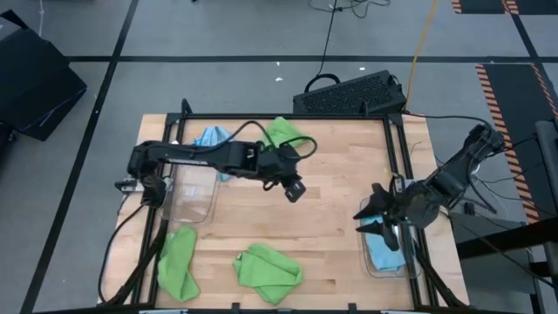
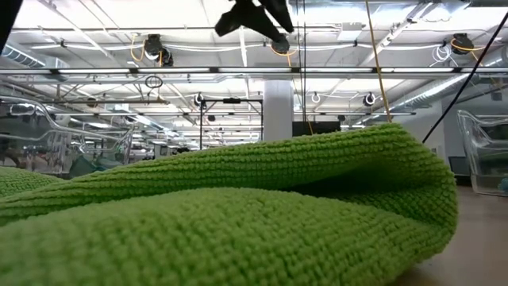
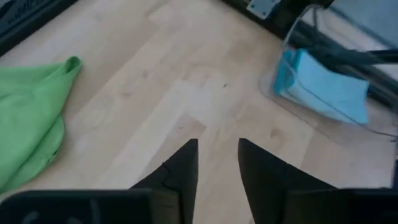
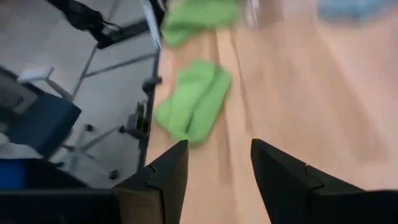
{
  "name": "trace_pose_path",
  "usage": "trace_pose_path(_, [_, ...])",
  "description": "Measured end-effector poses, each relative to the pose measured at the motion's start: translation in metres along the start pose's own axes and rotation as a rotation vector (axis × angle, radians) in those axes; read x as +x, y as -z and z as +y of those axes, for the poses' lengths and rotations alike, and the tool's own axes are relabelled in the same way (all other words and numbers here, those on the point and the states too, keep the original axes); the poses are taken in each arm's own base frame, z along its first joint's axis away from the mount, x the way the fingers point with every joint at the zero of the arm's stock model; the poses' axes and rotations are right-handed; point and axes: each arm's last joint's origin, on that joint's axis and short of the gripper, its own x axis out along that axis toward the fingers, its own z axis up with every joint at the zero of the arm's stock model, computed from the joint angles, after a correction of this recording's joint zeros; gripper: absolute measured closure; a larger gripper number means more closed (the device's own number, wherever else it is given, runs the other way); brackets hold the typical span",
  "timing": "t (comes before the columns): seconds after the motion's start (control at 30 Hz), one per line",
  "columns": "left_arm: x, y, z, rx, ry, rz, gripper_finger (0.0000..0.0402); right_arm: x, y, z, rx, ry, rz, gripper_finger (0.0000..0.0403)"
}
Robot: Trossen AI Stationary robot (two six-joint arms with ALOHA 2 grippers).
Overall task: Sort microfiber towel by color & place in baskets
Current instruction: Fold the blue microfiber towel
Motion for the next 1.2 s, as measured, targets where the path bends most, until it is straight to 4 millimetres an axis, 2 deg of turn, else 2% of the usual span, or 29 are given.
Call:
trace_pose_path(0.1, [0.013,0.001,-0.001,0.014,-0.029,0.039,0.0298,-0.005,-0.010,0.005,-0.180,-0.046,-0.116,0.0236])
trace_pose_path(0.2, [0.030,0.014,0.004,0.029,-0.036,0.173,0.0299,-0.007,-0.019,0.011,-0.304,-0.087,-0.212,0.0236])
trace_pose_path(0.4, [0.045,0.048,0.024,0.009,-0.206,0.470,0.0300,-0.009,-0.022,0.017,-0.383,-0.190,-0.240,0.0236])
trace_pose_path(0.6, [0.068,0.067,0.069,-0.060,-0.260,0.669,0.0300,-0.003,-0.017,0.020,-0.391,-0.205,-0.203,0.0221])
trace_pose_path(0.8, [0.089,0.077,0.128,-0.112,-0.328,0.736,0.0300,0.018,-0.009,0.022,-0.486,-0.170,-0.211,0.0180])
trace_pose_path(1.0, [0.094,0.083,0.179,-0.145,-0.340,0.824,0.0300,0.019,-0.018,0.020,-0.492,-0.001,-0.332,0.0164])
trace_pose_path(1.2, [0.093,0.082,0.210,-0.099,-0.351,0.848,0.0300,0.018,-0.036,0.004,-0.463,0.187,-0.443,0.0173])
